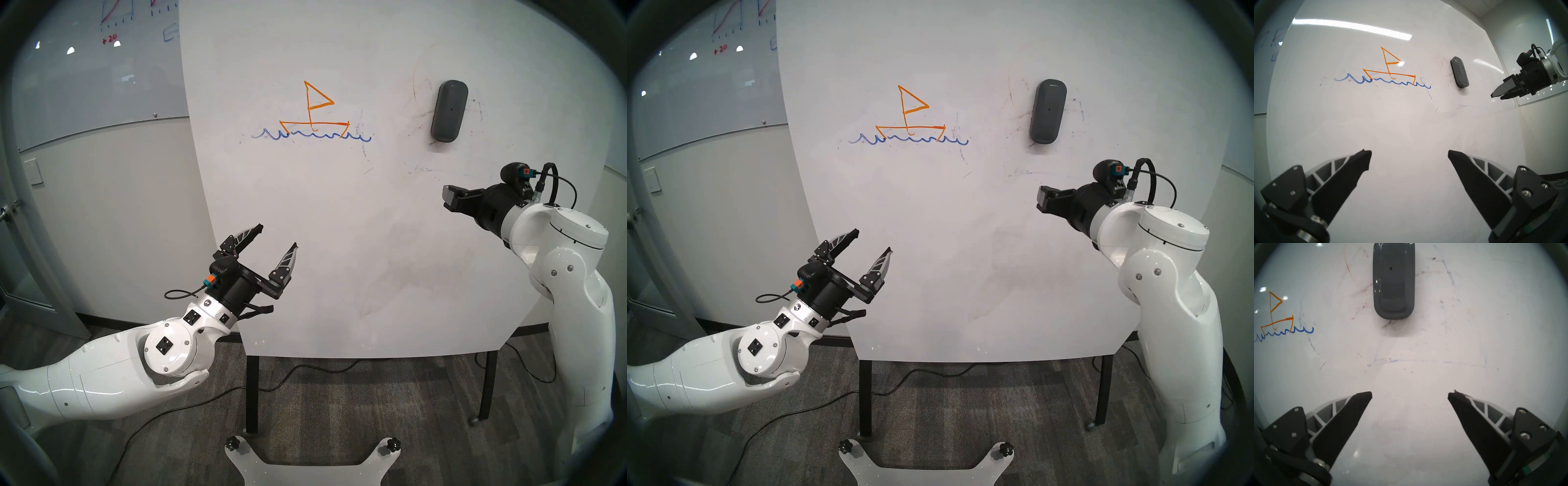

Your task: Erase all marks on the whiteboard with the eraser

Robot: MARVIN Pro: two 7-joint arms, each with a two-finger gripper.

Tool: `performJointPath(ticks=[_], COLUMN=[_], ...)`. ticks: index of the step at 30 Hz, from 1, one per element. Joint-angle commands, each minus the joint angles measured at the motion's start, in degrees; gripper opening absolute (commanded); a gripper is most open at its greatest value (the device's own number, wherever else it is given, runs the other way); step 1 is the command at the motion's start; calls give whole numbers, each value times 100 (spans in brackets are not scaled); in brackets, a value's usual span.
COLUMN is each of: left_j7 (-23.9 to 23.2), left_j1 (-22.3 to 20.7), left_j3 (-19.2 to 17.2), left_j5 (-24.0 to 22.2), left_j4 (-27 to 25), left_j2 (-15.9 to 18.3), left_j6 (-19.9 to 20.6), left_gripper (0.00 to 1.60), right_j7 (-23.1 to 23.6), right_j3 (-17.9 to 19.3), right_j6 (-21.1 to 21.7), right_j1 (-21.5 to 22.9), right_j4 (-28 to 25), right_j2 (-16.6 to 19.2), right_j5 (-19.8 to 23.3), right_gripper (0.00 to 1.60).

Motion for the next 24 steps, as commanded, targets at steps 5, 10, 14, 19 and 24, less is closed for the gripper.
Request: performJointPath(ticks=[5,10,14,19,24], left_j7=[12,13,13,14,15], left_j1=[-52,-53,-54,-55,-56], left_j3=[-54,-53,-52,-51,-50], left_j5=[-3,-3,-2,-2,-3], left_j4=[-45,-45,-45,-45,-46], left_j2=[4,4,5,5,6], left_j6=[-21,-22,-22,-22,-22], left_gripper=[160,160,160,160,160], right_j7=[-266,-423,-532,-708,-840], right_j3=[-261,-408,-535,-685,-810], right_j6=[58,86,60,-12,-134], right_j1=[715,955,1148,1319,1370], right_j4=[-75,-45,2,18,-6], right_j2=[-119,-212,-251,-321,-394], right_j5=[69,109,67,-30,-188], right_gripper=[160,160,160,160,160])
